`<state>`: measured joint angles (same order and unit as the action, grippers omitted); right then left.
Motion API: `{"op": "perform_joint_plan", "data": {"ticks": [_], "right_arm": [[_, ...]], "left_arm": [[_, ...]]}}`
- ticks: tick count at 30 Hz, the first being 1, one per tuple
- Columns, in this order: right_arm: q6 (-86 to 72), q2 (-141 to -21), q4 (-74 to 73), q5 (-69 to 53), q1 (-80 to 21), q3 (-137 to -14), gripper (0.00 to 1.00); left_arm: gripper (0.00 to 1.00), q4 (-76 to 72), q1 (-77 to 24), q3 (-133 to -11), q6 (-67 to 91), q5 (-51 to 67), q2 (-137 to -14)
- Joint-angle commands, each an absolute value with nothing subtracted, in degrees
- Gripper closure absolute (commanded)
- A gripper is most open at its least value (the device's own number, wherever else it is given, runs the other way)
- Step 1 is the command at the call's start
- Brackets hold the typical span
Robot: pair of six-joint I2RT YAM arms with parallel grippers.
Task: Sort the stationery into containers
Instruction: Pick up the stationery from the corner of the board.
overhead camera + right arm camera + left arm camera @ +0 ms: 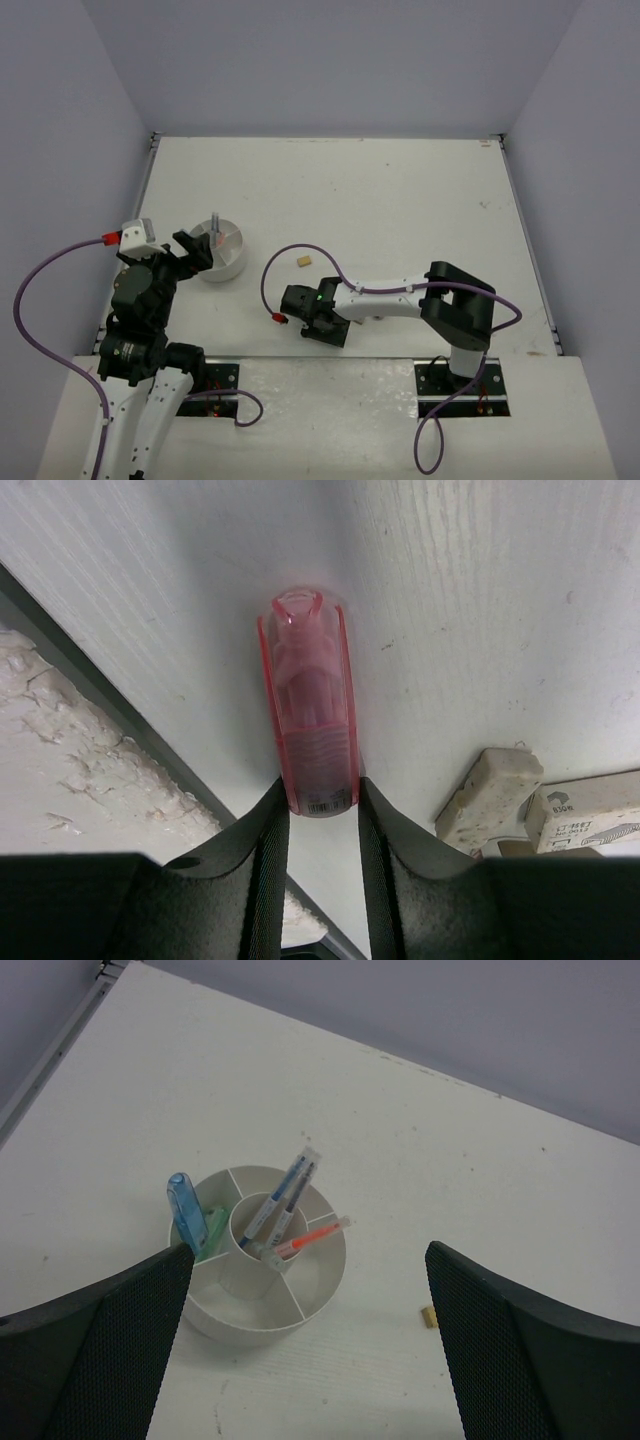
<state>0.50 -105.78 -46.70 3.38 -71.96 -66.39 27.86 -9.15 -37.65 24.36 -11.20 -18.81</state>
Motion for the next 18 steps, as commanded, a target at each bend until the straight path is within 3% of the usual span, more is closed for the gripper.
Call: {"op": "perform_joint_plan", "data": {"ticks": [1,2,4,7,13,15,18], "right_arm": [[-2.28,-106.67,-40.37,2.93,-72.30,-65.68,0.82],[-2.72,-106.90,-40.20,2.90,-72.28,-66.00,0.77],[-3.16,-107.49,-39.70,3.34,-72.33,-66.62,0.56],[-2.85,-108.71,-39.43,3.08,-72.33,-67.40,0.42],[-0.71,-109.69,-39.95,-0.11,-72.33,-69.13,0.50],[-0.45,-109.69,-40.37,-1.51,-72.33,-69.25,0.58],[-1.01,-108.86,-40.79,-1.32,-72.33,-68.79,0.82]], "left_arm": [[0.00,25.93,-9.49,-37.50,22.41,-10.20,-18.87],[0.00,25.93,-9.49,-37.44,22.41,-10.20,-18.81],[0.00,25.93,-9.58,-37.53,22.41,-10.02,-18.92],[0.00,25.84,-9.67,-37.56,22.32,-9.73,-19.42],[0.00,25.84,-9.69,-37.62,22.26,-9.58,-19.49],[0.00,25.84,-9.76,-37.62,22.32,-9.58,-19.41],[0.00,25.84,-10.03,-37.84,22.23,-8.77,-19.09]]}}
